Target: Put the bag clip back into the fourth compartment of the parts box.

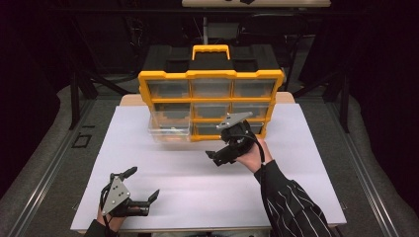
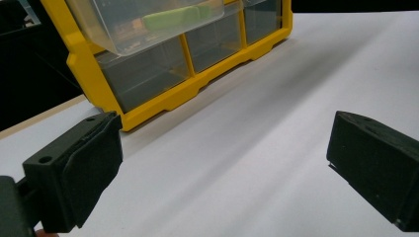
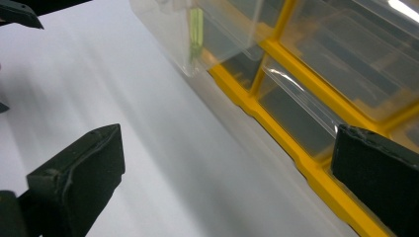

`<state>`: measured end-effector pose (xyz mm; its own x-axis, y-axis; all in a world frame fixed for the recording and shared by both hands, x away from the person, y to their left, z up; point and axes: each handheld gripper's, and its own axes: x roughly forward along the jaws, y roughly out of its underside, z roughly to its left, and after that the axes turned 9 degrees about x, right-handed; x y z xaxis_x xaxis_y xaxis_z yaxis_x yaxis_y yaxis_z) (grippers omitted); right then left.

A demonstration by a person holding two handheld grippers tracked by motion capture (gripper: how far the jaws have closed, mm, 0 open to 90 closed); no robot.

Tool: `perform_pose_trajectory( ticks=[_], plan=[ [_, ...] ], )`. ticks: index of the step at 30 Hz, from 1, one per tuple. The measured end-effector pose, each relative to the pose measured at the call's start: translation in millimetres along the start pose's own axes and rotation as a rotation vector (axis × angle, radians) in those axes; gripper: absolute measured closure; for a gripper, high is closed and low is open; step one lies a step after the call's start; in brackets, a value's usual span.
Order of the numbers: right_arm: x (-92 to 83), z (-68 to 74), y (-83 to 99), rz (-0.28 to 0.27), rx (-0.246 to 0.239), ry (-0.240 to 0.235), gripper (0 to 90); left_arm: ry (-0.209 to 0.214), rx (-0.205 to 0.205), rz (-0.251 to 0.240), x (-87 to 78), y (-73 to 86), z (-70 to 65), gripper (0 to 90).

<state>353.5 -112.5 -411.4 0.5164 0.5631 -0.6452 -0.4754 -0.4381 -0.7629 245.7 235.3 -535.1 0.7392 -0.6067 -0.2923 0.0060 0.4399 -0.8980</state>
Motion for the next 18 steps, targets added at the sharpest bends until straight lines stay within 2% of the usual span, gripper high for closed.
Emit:
perform_pose_trajectory(
  ticks=[6, 18],
  plan=[
    [-11.7, -3.0, 23.0, -0.052, 0.018, 0.004, 0.0, 0.001, 0.000, 0.003, 0.1, 0.3, 0.1, 0.8],
    [-24.0, -12.8, 78.3, -0.039, 0.052, 0.018, 0.0, 0.003, 0.000, 0.005, 0.7, 0.3, -0.2, 0.8]
  ],
)
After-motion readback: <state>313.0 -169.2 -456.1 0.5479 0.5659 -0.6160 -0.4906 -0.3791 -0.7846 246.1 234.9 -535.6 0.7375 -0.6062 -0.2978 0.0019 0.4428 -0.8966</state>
